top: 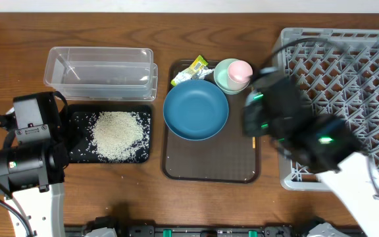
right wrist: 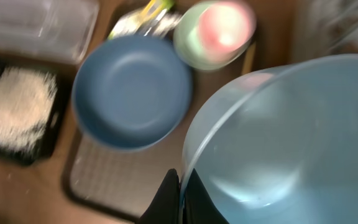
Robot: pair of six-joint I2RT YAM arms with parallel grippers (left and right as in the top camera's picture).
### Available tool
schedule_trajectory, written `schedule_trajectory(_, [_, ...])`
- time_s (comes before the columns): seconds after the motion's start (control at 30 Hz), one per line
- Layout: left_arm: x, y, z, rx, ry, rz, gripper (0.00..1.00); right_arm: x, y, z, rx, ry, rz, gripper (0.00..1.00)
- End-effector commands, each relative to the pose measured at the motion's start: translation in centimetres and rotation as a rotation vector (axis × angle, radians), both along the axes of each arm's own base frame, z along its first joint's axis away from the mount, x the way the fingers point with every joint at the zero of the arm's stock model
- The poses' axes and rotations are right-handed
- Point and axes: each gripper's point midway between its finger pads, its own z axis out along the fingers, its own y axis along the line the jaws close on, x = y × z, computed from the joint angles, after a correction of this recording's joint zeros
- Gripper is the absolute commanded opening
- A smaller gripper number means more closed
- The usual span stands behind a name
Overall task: Sort waste into correct bins and load items into the dishwasher rack
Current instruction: 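Lift the light-blue bowl with the right gripper over the dish rack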
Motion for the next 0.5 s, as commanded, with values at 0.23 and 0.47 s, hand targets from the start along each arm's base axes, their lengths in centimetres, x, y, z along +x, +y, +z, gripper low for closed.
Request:
schedule_trajectory(0.23, [-0.1, 0.2, 0.0, 0.006, 0.004, 0.006, 0.91, 4.1, -8.7, 2.0, 0.116, -0.082, 0.055, 0.01])
schedule_trajectory(0.47, [-0.1, 0.2, 0.0, 0.006, 0.004, 0.006, 0.9, 7.0, -13.1, 3.3, 0.512, -0.137, 0.103, 0.01])
